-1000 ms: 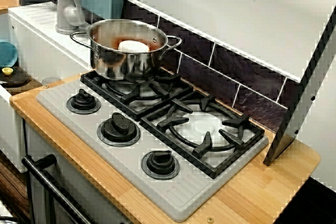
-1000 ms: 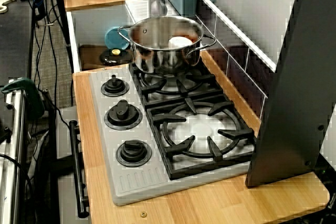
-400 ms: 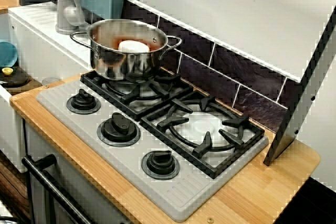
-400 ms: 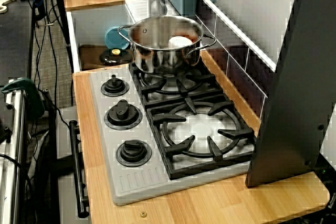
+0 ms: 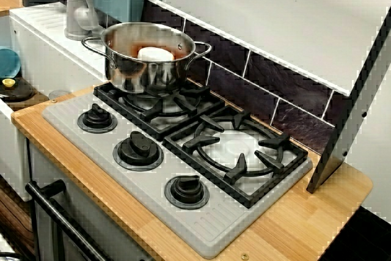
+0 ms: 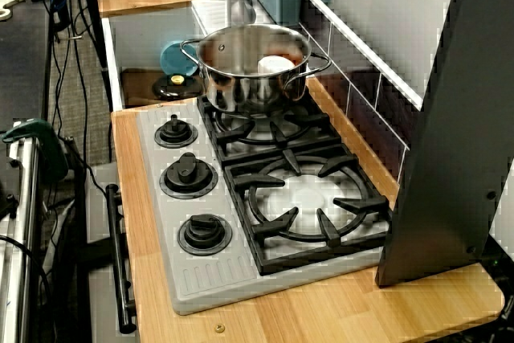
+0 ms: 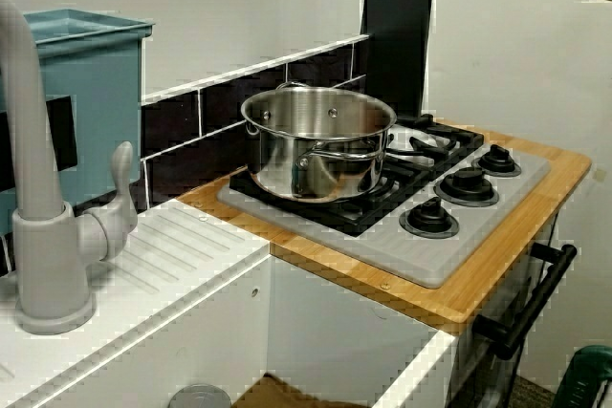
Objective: Lift pot from stove
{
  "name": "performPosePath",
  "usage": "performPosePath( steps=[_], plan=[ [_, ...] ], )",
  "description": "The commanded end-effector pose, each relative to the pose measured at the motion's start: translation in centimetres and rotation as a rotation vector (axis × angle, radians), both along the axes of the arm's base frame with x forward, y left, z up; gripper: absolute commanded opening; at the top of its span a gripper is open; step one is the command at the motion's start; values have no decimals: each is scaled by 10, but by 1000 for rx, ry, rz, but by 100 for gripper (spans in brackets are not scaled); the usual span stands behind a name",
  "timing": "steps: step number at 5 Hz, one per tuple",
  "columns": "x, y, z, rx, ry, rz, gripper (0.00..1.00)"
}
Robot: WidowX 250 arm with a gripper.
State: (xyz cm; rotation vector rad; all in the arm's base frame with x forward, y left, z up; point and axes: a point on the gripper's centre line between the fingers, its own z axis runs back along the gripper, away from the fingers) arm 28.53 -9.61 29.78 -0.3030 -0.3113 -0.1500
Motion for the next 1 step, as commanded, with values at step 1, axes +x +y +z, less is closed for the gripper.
performPosePath(
  steps=[1],
  plan=[
    [-9, 3, 19, -17, -69, 9, 0]
  ],
)
